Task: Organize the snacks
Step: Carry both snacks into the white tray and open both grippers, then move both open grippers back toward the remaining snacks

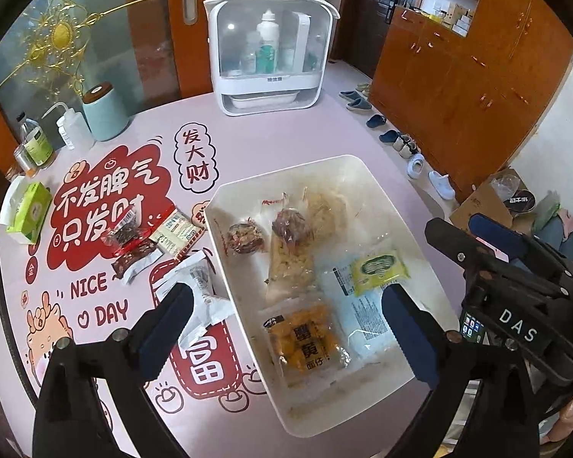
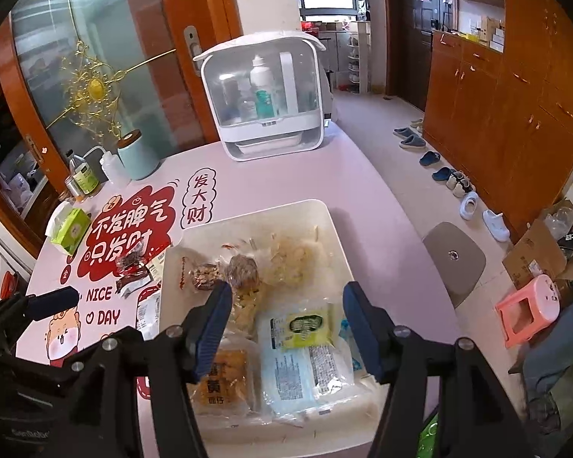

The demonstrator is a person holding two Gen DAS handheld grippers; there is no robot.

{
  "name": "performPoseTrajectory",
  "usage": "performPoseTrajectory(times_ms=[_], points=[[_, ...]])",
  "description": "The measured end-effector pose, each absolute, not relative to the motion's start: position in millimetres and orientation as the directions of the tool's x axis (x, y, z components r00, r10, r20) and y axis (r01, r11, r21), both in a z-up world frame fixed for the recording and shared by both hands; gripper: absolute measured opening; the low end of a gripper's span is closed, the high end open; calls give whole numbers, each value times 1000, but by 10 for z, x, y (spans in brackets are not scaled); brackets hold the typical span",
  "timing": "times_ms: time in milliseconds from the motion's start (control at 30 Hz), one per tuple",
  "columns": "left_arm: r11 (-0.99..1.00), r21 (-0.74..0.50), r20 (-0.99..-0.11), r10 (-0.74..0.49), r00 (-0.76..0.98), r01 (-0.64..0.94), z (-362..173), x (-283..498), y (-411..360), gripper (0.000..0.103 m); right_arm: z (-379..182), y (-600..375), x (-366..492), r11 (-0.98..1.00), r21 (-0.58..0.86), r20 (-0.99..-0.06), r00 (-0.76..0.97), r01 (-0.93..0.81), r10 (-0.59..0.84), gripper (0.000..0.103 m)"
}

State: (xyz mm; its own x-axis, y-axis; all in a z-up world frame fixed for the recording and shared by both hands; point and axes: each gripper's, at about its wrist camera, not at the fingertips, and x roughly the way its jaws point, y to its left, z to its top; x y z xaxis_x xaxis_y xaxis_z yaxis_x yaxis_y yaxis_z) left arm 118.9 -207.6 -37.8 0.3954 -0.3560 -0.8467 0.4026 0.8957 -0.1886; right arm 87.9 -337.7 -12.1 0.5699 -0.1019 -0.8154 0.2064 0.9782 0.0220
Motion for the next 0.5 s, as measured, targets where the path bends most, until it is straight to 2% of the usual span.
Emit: performPoseTrajectory(times_ms=[500], points=[[921, -162, -835, -319, 449, 354, -228, 969, -1644, 99, -73, -2997, 753, 990, 27, -811, 583, 139, -60, 61]])
